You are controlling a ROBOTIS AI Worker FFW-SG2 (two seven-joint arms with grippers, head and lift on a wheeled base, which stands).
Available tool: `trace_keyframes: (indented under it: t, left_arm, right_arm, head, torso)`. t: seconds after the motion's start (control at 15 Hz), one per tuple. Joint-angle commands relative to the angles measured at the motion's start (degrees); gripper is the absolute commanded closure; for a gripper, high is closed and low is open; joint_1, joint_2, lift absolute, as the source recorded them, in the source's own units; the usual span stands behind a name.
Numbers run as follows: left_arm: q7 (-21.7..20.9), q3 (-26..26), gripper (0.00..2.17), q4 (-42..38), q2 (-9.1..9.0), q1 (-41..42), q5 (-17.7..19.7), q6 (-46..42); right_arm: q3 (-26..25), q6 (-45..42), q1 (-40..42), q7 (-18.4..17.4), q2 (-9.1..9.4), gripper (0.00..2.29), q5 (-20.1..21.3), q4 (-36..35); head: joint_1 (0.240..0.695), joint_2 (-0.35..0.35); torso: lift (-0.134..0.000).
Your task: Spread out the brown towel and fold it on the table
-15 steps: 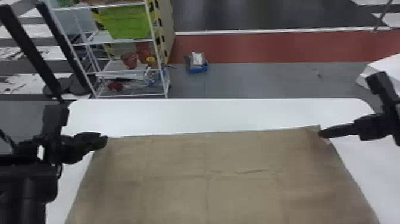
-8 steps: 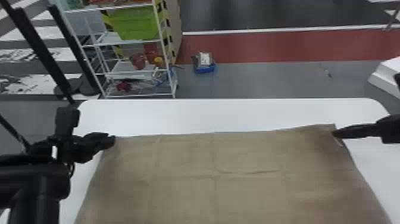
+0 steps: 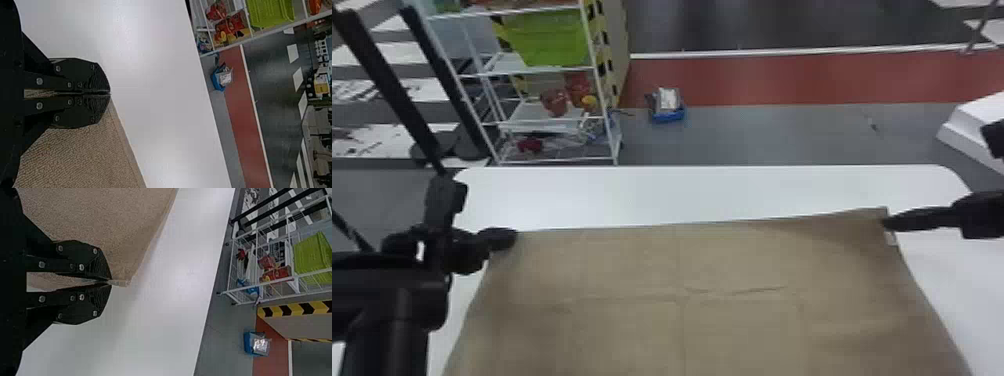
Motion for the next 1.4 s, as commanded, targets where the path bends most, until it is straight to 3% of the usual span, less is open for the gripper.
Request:
trace_keyframes:
  t: [0.0,0.2,0.33,0.53,0.67,1.07,1.33]
  left_arm:
    - [0.07,1.48,1.41,-2.92,-0.08,2.36,2.42,-0.19]
    - [0.07,3.94,1.41,-9.95,-0.70,7.29,7.08,-0.36]
    - [-0.01,7.02,1.41,-14.70,-2.19,10.19,9.63,-0.89]
    - [-0.63,10.62,1.41,-19.88,-3.68,14.49,13.58,-2.30]
    - [-1.51,12.65,1.40,-21.82,-4.74,16.95,15.16,-4.58]
    - [-3.97,15.99,1.40,-24.28,-5.88,22.40,16.57,-10.21]
    - [-4.85,17.13,1.40,-24.28,-4.65,26.10,15.78,-17.06]
  right_arm:
    - [-0.23,-0.81,-0.25,0.00,-0.04,1.00,-0.07,0.37]
    - [-0.41,-0.11,0.45,1.05,-0.48,1.00,-0.95,-0.69]
    - [-0.49,0.77,1.33,3.16,-1.27,1.00,-2.53,-1.83]
    - [-2.08,3.76,5.20,6.77,-2.32,1.00,-4.55,-8.07]
    - [-3.13,7.63,8.72,6.95,-3.55,1.00,-7.19,-12.82]
    - [-5.06,11.50,17.86,6.95,-5.22,1.00,-8.59,-23.28]
    - [-5.06,10.09,22.25,6.95,-6.45,1.00,-8.50,-24.51]
  head:
    - [0.695,0.109]
    - [0.695,0.114]
    - [0.695,0.124]
    - [0.695,0.146]
    - [0.695,0.158]
    - [0.695,0.187]
    - [0.695,0.197]
  torso:
    - [-0.124]
    - [-0.124]
    - [-0.124]
    - [-0.124]
    - [-0.124]
    - [-0.124]
    - [-0.124]
